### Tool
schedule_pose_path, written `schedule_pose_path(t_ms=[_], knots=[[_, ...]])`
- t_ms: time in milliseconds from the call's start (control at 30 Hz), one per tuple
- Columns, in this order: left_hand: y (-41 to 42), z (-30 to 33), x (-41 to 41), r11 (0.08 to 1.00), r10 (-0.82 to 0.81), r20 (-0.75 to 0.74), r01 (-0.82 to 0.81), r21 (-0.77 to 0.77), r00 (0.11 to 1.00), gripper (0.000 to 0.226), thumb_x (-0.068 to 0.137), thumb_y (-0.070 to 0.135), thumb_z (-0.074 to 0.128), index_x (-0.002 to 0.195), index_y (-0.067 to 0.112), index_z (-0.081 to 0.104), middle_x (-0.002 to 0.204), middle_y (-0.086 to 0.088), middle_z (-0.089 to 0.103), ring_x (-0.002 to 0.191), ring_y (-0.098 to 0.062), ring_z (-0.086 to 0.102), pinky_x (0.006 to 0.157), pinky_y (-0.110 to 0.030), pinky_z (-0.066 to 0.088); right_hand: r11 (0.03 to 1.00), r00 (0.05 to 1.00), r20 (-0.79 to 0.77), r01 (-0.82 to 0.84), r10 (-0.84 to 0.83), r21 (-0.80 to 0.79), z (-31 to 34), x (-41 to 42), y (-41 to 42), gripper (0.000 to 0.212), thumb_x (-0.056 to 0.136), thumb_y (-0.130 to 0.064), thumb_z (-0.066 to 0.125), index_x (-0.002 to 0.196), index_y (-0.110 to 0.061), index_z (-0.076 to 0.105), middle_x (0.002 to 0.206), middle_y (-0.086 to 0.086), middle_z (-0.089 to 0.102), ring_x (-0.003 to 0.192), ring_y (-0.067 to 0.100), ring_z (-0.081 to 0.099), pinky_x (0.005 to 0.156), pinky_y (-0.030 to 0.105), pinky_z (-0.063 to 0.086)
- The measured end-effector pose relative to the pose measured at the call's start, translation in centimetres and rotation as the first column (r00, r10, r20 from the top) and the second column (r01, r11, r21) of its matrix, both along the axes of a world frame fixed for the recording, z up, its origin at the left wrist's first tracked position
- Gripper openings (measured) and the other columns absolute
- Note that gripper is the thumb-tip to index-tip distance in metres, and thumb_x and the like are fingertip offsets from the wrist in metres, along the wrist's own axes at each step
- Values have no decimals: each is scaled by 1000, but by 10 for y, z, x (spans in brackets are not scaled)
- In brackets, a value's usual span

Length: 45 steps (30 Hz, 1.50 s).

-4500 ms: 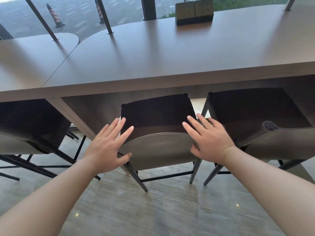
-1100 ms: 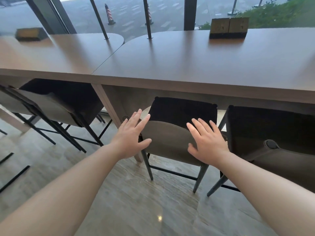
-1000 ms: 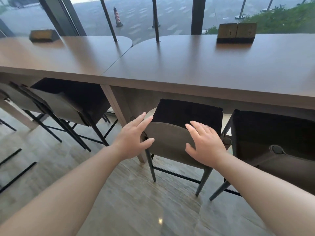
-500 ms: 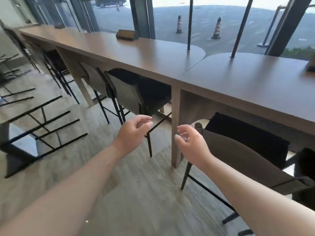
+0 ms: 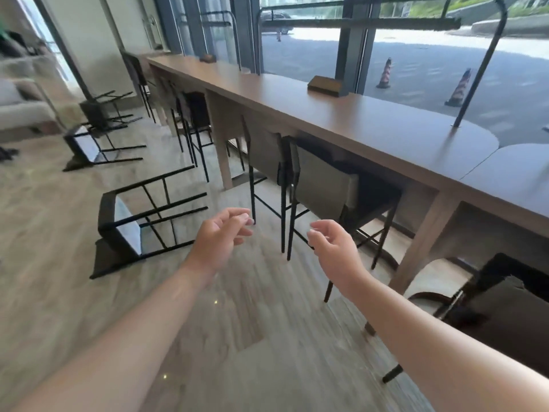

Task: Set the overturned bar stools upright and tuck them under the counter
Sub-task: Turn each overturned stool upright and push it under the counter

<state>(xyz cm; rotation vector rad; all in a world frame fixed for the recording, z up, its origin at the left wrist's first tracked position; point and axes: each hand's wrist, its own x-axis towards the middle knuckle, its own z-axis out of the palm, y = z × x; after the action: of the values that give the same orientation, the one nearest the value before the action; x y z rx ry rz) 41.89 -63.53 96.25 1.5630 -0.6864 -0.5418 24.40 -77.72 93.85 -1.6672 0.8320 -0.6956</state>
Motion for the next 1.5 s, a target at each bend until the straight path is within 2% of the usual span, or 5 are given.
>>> schedule_pose_path(t_ms=[200, 533, 700, 867, 1500], knots=[[86, 9, 109, 994, 100, -20, -101, -44, 995, 28, 82, 39, 58, 101, 24, 73, 96, 1, 75, 85, -14, 71, 75, -29, 52, 991, 994, 31, -108, 106, 75, 3, 125, 60, 21, 79, -42, 58, 98, -36, 63, 98, -5, 69, 92, 13, 66, 77, 31, 54], [216, 7, 241, 913, 396, -102, -403, -61, 913, 22, 82, 33, 59, 95, 21, 71, 88, 1, 75, 76, -10, 69, 66, -23, 52, 921, 924, 47, -382, 380, 71, 8, 310, 146, 21, 84, -35, 59, 104, -33, 65, 101, -3, 69, 92, 16, 67, 82, 36, 57], [248, -3, 319, 858, 506, -100, -512, -37, 857, 20, 99, 13, 50, 98, 18, 70, 89, 0, 74, 78, -13, 68, 74, -32, 51, 869, 875, 55, -483, 480, 108, -6, 413, 173, 32, 74, -45, 56, 104, -36, 65, 99, -7, 70, 94, 13, 67, 84, 36, 57], [267, -13, 412, 811, 583, -93, -585, 1, 807, 20, 100, 15, 50, 100, 16, 70, 90, 0, 75, 81, -15, 68, 75, -32, 53, 834, 850, 90, -527, 520, 162, -23, 528, 188, 19, 76, -40, 58, 93, -39, 67, 90, -9, 71, 88, 14, 69, 81, 39, 58], [399, -9, 755, 682, 729, -92, -731, 19, 678, 21, 97, 23, 53, 101, 23, 73, 97, -2, 76, 89, -18, 72, 70, -26, 55, 697, 717, 77, -693, 692, 184, -14, 908, 299, 17, 90, -25, 57, 105, -29, 65, 96, -2, 70, 91, 10, 68, 84, 28, 55]])
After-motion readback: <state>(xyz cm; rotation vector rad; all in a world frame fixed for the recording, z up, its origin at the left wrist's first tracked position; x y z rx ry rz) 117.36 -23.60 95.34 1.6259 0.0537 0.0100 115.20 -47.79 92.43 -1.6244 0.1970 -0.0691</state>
